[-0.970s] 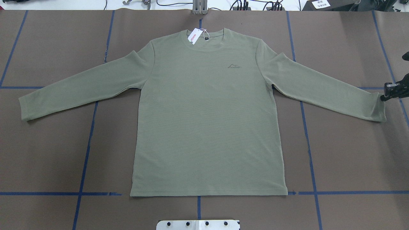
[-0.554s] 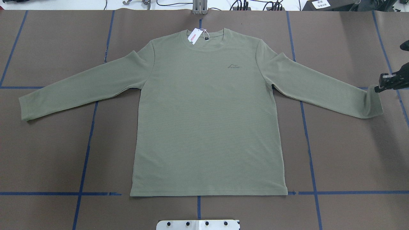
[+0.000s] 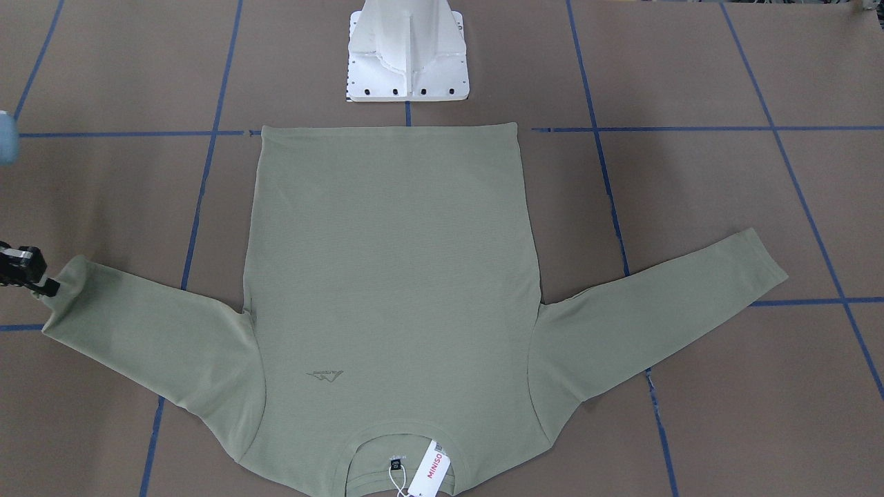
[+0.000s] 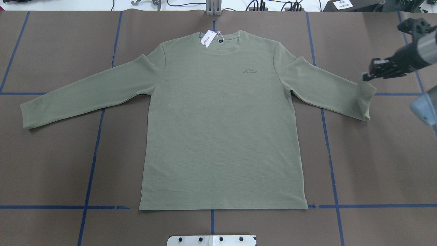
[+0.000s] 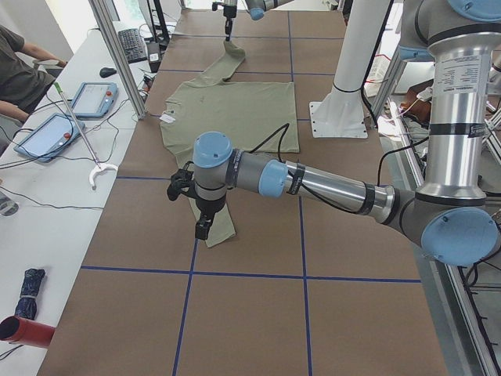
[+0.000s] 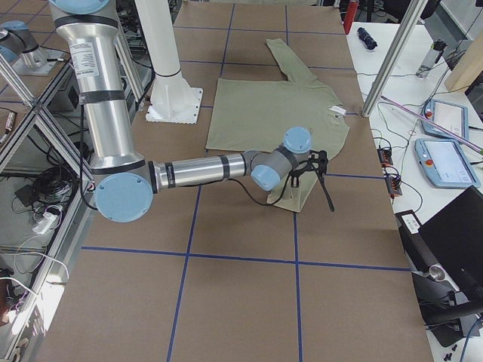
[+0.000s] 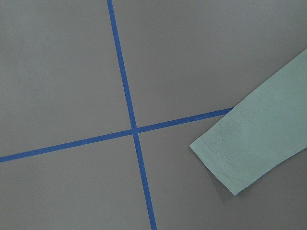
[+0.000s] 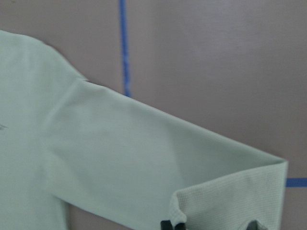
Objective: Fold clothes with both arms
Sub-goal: 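Grasp the sleeve cuff with the right gripper and fold it toward the collar, then release the sleeve and raise the right gripper while the left gripper approaches, then grasp the other sleeve cuff with the left gripper and fold it across, then release the sleeve and withdraw the left gripper while the right gripper moves hemward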
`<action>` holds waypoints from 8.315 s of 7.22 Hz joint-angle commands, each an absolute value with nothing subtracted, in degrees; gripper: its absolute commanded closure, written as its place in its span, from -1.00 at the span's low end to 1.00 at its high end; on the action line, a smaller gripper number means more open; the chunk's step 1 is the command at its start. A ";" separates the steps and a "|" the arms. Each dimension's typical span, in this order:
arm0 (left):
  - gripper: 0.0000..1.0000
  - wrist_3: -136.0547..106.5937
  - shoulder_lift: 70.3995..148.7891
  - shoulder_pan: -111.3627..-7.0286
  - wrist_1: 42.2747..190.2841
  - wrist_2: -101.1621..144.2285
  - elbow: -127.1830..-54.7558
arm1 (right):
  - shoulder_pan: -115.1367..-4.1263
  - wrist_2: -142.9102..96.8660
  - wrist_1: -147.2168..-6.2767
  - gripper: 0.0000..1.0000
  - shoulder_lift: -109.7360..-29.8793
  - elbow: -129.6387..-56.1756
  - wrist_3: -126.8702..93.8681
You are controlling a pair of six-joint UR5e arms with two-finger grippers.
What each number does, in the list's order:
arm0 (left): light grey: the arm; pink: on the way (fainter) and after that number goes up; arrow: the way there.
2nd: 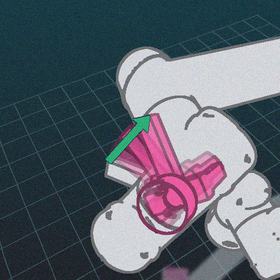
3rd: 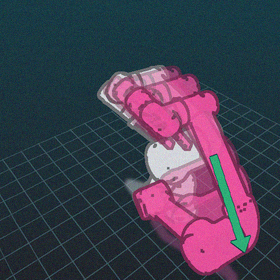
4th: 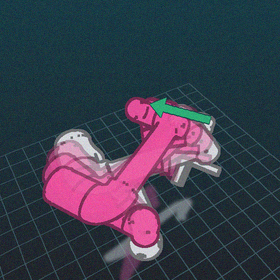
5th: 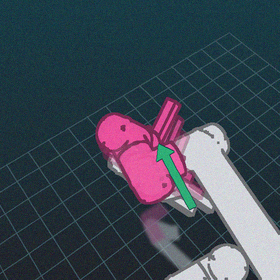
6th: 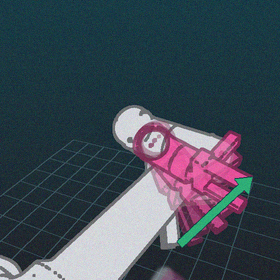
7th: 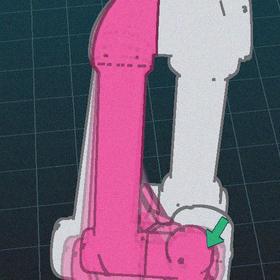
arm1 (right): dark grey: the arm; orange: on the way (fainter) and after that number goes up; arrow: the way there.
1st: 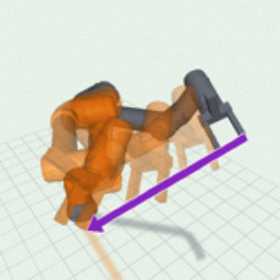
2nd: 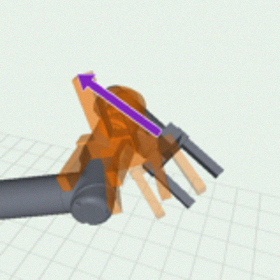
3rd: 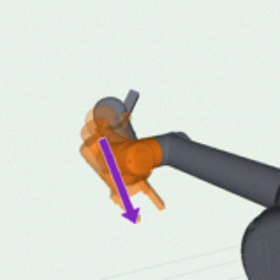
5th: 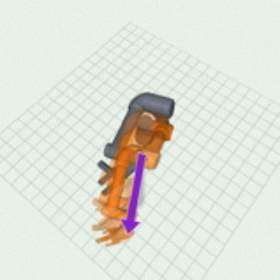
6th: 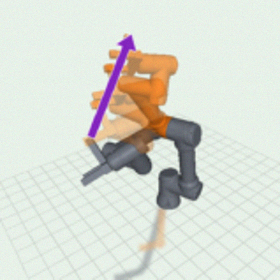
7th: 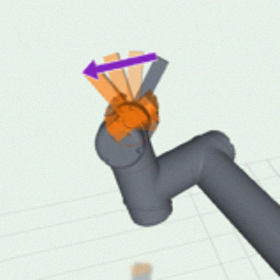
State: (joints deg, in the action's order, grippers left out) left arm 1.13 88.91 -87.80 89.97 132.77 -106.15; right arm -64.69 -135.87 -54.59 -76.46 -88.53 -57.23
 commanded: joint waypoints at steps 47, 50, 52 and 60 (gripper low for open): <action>1.00 -93.87 157.47 -34.04 130.05 103.78 -57.01 | -62.23 -126.03 -69.43 -0.99 -73.74 -100.37 -69.26; 0.88 -93.87 162.92 -31.38 139.30 97.30 -44.60 | -62.31 -126.03 -69.43 -1.00 -74.09 -100.89 -69.26; 0.66 -93.95 164.00 -31.29 142.63 95.63 -40.97 | -62.23 -126.04 -69.43 -1.00 -74.09 -101.25 -69.34; -0.28 -88.28 130.83 -33.83 121.94 102.39 -93.36 | -40.78 -106.62 -69.70 -0.99 -79.86 -111.39 -82.83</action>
State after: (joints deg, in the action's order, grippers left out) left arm -92.08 137.81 -33.27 124.88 102.04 -84.16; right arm -49.43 -115.96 -69.54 -76.90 -106.63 -77.40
